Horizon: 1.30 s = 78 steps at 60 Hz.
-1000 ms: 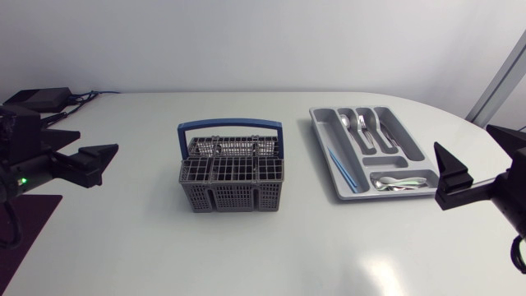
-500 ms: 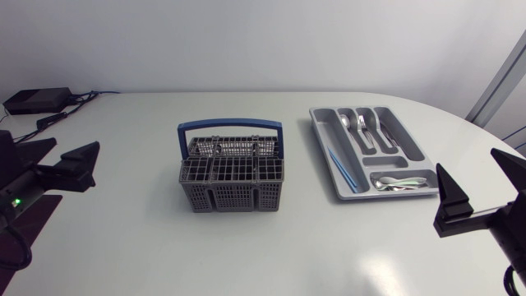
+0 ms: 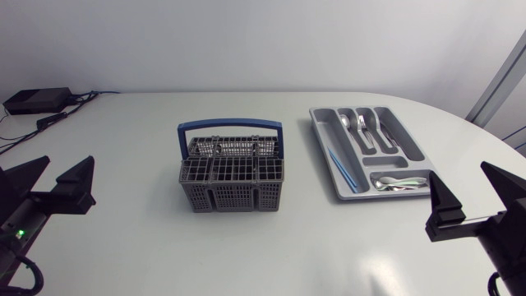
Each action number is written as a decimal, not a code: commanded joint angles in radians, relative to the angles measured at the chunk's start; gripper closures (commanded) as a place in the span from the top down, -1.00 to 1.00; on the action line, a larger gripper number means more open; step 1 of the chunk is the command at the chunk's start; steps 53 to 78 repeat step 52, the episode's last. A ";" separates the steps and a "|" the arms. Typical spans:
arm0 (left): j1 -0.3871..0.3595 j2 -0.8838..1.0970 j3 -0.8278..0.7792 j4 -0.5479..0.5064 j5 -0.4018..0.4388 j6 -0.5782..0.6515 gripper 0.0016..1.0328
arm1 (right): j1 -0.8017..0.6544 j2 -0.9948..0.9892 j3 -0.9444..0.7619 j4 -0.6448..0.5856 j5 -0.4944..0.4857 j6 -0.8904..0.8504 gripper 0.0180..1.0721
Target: Unload the cutlery basket into the drawer organizer.
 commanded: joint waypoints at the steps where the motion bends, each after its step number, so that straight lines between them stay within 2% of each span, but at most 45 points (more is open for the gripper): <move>1: -0.015 -0.045 -0.048 -0.002 -0.009 -0.028 0.91 | 0.016 -0.009 -0.029 -0.004 0.017 0.064 0.91; 33: -0.084 -0.310 -0.220 -0.024 -0.046 -0.040 0.91 | 0.091 -0.032 -0.099 0.004 0.100 0.248 0.91; 78: -0.084 -0.310 -0.220 -0.024 -0.046 -0.040 0.91 | 0.091 -0.032 -0.099 0.004 0.100 0.248 0.91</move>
